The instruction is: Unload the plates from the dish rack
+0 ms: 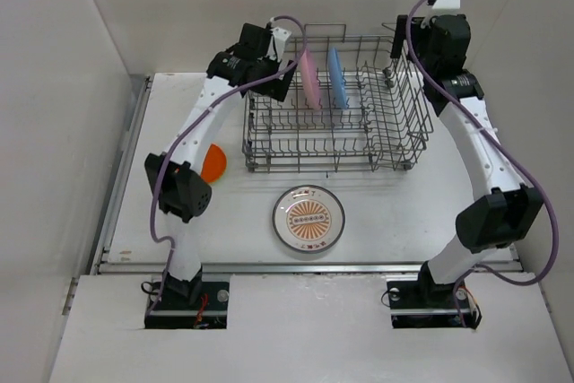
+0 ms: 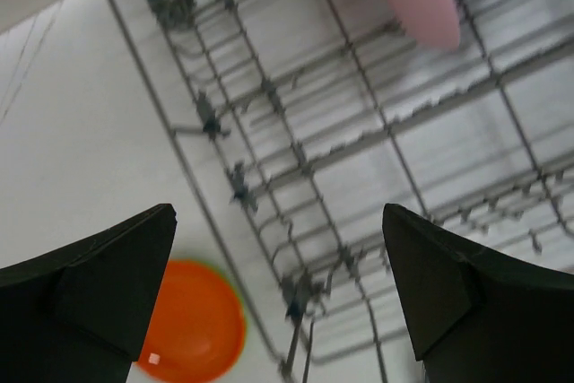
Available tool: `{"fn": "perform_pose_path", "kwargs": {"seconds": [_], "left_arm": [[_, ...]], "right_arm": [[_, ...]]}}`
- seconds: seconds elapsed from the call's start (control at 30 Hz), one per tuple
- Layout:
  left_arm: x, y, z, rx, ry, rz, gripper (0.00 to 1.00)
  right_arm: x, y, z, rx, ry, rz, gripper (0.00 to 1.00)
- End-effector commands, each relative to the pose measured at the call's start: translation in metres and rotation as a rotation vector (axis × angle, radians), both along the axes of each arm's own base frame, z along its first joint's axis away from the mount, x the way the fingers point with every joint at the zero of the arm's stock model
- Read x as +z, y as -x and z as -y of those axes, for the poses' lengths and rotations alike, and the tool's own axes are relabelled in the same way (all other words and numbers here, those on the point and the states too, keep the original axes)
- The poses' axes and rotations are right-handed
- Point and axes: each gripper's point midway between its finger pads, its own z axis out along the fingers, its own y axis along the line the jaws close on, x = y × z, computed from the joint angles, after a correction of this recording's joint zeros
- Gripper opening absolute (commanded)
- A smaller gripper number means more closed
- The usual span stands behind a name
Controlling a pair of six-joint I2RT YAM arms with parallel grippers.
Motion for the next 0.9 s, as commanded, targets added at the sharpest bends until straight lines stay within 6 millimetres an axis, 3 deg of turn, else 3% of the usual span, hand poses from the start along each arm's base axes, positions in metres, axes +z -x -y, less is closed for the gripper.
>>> {"fn": "perform_pose_path", "kwargs": {"seconds": [0.0,0.03,0.07,0.1,0.17,0.2,0.3,0.33,0.43,0.63,0.7,0.77,0.87], "left_arm": [[0.04,-0.057,0.047,0.012,0.201,0.204,1.0],[0.04,-0.068,0.05,0.032,0.215,0.225,1.0],[0.039,-0.075,0.058,0.041,0.226,0.247,1.0],[0.027,-0.089,0.061,0.055,0.22,0.258,1.0],[0.025,-0.11,0.074,0.087,0.221,0.348,1.0],[0.029,-0.118,0.075,0.105,0.228,0.382,1.0],[0.04,-0.128,0.088,0.125,0.26,0.456,1.0],[0.038,-0.13,0.09,0.134,0.275,0.452,1.0],[0.038,-0.13,0.098,0.134,0.333,0.44,1.0],[0.006,-0.119,0.109,0.113,0.33,0.322,1.0],[0.021,-0.109,0.103,0.113,0.326,0.317,1.0],[0.023,-0.099,0.096,0.124,0.301,0.29,1.0],[0.04,-0.092,0.095,0.103,0.345,0.282,1.0]], "right_arm": [[0.037,0.002,-0.027,0.078,-0.08,0.134,1.0],[0.037,0.002,-0.028,0.076,-0.103,0.135,1.0],[0.022,0.001,-0.021,0.024,-0.122,0.102,1.0],[0.019,0.002,-0.019,0.004,-0.146,0.094,1.0],[-0.007,0.002,-0.019,-0.015,-0.18,0.036,1.0],[-0.009,0.005,-0.021,-0.003,-0.189,0.029,1.0],[-0.037,0.01,-0.028,0.024,-0.209,-0.049,1.0],[-0.036,0.014,-0.029,0.03,-0.222,-0.054,1.0],[-0.056,0.026,-0.032,0.039,-0.232,-0.13,1.0],[-0.077,0.049,-0.024,0.008,-0.228,-0.185,1.0],[-0.077,0.056,-0.023,0.006,-0.237,-0.183,1.0],[-0.086,0.057,-0.028,0.029,-0.241,-0.2,1.0],[-0.082,0.053,-0.033,0.051,-0.259,-0.19,1.0]]}}
